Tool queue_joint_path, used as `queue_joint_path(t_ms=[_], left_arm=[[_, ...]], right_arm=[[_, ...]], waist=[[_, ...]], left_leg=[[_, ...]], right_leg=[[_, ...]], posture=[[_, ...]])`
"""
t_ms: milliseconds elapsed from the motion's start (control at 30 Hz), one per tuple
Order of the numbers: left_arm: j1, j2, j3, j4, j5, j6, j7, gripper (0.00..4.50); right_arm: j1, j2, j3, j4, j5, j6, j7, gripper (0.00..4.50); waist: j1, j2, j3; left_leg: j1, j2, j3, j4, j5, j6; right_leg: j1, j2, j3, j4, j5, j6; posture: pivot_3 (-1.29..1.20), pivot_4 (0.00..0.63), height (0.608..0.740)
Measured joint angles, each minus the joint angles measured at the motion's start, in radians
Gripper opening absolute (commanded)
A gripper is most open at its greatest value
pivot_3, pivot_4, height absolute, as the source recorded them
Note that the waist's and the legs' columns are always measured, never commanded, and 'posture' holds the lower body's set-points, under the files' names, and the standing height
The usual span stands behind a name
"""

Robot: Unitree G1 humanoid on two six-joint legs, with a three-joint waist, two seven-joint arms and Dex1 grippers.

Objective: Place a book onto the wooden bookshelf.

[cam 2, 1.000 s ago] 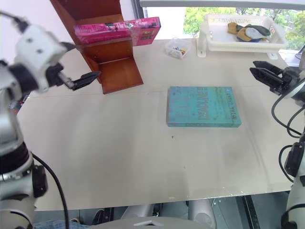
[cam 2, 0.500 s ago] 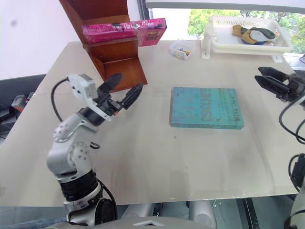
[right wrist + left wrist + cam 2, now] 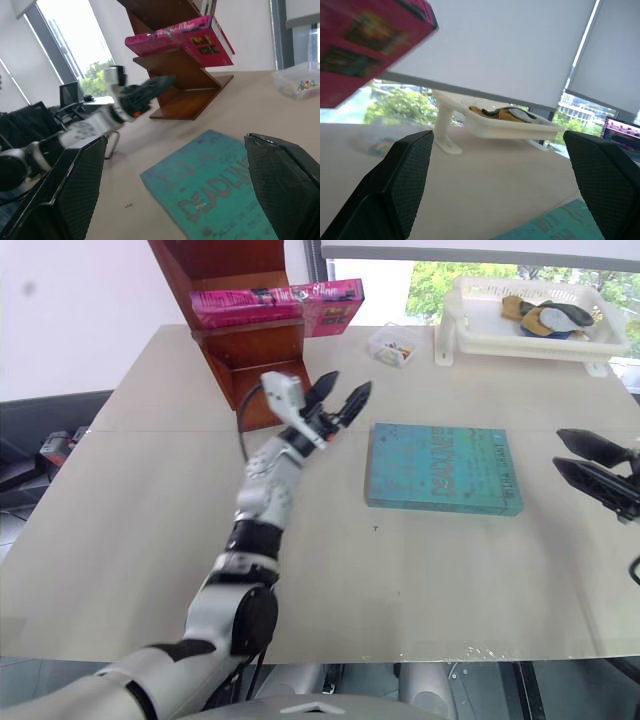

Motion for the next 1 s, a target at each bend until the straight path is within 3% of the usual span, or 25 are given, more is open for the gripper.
queue_joint_path(t_ms=[133, 333, 600, 1000], left_arm=[[-0.172, -0.026, 0.023, 0.276, 0.000, -0.147, 0.068, 4.48], [-0.293, -0.039, 0.049, 0.477, 0.021, -0.317, 0.268, 4.48], [-0.386, -0.043, 0.036, 0.533, 0.097, -0.363, 0.513, 4.48], [-0.450, -0.039, 0.037, 0.546, 0.120, -0.369, 0.520, 4.48]], right_arm=[[0.086, 0.027, -0.088, -0.137, 0.077, 0.034, -0.064, 4.50], [0.176, 0.059, -0.165, -0.226, 0.154, 0.055, -0.136, 4.50], [0.207, 0.046, -0.199, -0.237, 0.191, 0.063, -0.160, 4.50], [0.233, 0.038, -0.221, -0.251, 0.200, 0.057, -0.163, 4.50]], waist=[[-0.003, -0.002, 0.001], [-0.011, -0.002, 0.001], [-0.005, -0.002, 0.001], [-0.003, -0.002, 0.001]], left_leg=[[0.000, 0.000, 0.001, -0.001, 0.000, 0.001], [0.002, 0.001, 0.004, -0.002, 0.000, 0.001], [0.002, 0.000, 0.005, -0.002, 0.000, 0.001], [0.002, 0.000, 0.005, -0.003, 0.000, 0.001]], right_leg=[[0.000, 0.000, 0.001, 0.000, 0.000, 0.000], [0.000, 0.002, 0.004, 0.001, 0.000, 0.001], [-0.001, 0.004, 0.005, 0.001, 0.000, 0.001], [-0.001, 0.004, 0.005, 0.001, 0.000, 0.001]], posture=[[0.00, 0.150, 0.740], [0.00, 0.150, 0.740], [0.00, 0.150, 0.740], [0.00, 0.150, 0.740]])
